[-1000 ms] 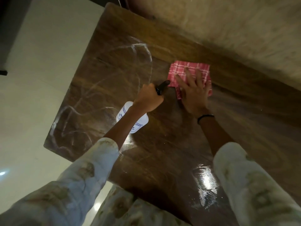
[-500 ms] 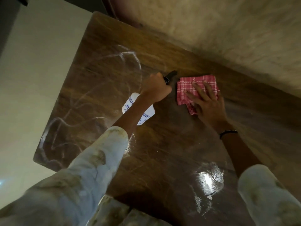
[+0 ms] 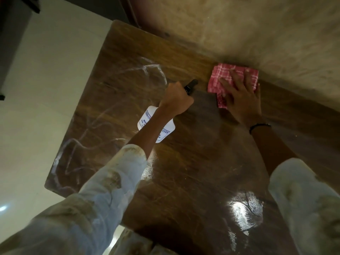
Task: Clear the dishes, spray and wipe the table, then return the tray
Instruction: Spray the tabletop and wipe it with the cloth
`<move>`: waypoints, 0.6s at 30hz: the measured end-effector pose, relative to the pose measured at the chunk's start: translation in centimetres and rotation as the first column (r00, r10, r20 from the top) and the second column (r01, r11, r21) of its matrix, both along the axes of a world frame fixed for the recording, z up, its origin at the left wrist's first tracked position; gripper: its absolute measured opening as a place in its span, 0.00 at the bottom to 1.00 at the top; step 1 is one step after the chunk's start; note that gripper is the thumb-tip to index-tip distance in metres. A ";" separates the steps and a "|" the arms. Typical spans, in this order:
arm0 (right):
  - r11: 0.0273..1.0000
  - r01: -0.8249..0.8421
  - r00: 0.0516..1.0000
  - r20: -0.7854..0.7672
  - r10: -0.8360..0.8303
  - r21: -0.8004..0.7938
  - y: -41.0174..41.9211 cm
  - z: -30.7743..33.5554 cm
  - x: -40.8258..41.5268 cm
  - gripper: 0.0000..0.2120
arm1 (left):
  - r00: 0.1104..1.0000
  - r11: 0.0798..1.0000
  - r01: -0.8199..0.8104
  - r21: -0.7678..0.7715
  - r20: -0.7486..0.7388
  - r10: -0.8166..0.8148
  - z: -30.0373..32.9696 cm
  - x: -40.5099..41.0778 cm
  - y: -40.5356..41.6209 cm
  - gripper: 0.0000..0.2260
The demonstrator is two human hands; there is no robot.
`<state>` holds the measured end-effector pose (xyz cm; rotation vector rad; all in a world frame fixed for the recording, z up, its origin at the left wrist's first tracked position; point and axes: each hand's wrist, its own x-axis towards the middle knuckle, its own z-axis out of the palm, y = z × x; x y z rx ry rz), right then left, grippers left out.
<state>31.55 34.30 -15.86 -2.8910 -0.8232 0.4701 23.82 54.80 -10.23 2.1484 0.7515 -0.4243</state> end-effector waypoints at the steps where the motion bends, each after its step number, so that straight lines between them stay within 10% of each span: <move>1: 1.000 0.026 1.000 0.000 -0.026 0.013 1.5 0.1 0.4 0.25 | 1.000 1.000 0.010 -0.003 -0.001 -0.010 0.1 -0.2 0.3 0.14; 11: 0.917 -0.395 0.918 -0.004 0.396 -0.063 5.3 -0.8 -6.1 0.25 | 0.997 0.997 0.072 -0.028 -0.032 -0.073 0.7 -2.5 3.9 0.02; 18: 0.993 -0.097 0.995 -0.004 0.096 -0.065 4.0 0.2 -1.4 0.24 | 0.999 0.999 0.017 -0.045 -0.049 -0.019 0.5 -3.0 6.1 0.09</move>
